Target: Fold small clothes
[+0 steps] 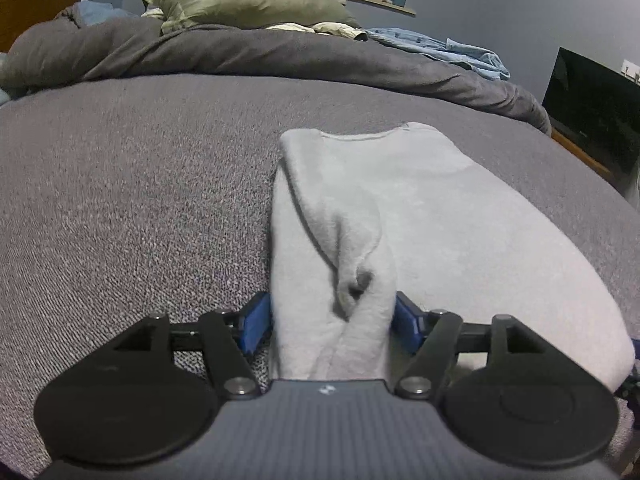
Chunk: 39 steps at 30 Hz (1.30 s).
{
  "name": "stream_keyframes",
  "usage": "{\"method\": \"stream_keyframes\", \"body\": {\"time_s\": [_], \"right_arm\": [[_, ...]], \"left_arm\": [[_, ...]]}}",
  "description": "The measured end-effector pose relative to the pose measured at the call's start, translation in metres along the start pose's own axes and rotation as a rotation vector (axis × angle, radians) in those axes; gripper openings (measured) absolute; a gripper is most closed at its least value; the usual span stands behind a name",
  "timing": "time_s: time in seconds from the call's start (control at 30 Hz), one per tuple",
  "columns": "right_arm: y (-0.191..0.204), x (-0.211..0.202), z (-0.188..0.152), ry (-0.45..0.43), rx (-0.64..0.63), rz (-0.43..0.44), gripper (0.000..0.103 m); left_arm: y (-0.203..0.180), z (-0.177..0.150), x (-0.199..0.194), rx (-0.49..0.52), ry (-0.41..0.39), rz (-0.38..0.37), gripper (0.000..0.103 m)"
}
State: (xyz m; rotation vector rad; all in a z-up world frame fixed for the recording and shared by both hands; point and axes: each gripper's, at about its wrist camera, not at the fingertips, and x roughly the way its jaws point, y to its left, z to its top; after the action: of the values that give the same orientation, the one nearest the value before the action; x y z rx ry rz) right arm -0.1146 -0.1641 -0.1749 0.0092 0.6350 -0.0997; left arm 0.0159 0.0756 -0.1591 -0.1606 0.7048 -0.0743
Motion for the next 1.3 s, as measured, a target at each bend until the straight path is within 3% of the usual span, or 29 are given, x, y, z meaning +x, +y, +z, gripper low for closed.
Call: {"method": "stream_keyframes", "body": {"time_s": [0.2,0.27,0.4,0.5,0.77,1.13,1.2,1.3], "right_arm": [[0.001,-0.011,0.017,0.099,0.063,0.020,0.087],[0.001,-0.025,0.025,0.137,0.089,0.073,0.087],[0.010,-0.051,0.039,0.056,0.091,0.167,0.088],[0.016,-0.050,0.045,-0.009,0.045,0.143,0.088],[0.008,-0.011,0.035,0.056,0.074,0.076,0.086],[0.005,0.010,0.031,0.092,0.082,0.052,0.103],[0.002,0.007,0.034,0.107,0.124,0.055,0.102],[0.006,-0.006,0.037,0.044,0.131,0.077,0.099]], "left_arm": [[0.000,-0.001,0.000,0.003,-0.004,0.003,0.065],[-0.001,-0.001,0.001,0.009,-0.006,0.004,0.066],[-0.004,-0.001,0.001,0.029,-0.011,0.012,0.065],[-0.005,-0.002,0.001,0.036,-0.014,0.015,0.065],[-0.004,-0.002,0.003,0.040,-0.017,0.010,0.066],[-0.004,-0.001,0.002,0.040,-0.020,0.010,0.066],[-0.007,0.000,-0.004,0.048,-0.046,0.018,0.066],[-0.015,0.006,-0.017,0.098,-0.140,0.053,0.065]]}}
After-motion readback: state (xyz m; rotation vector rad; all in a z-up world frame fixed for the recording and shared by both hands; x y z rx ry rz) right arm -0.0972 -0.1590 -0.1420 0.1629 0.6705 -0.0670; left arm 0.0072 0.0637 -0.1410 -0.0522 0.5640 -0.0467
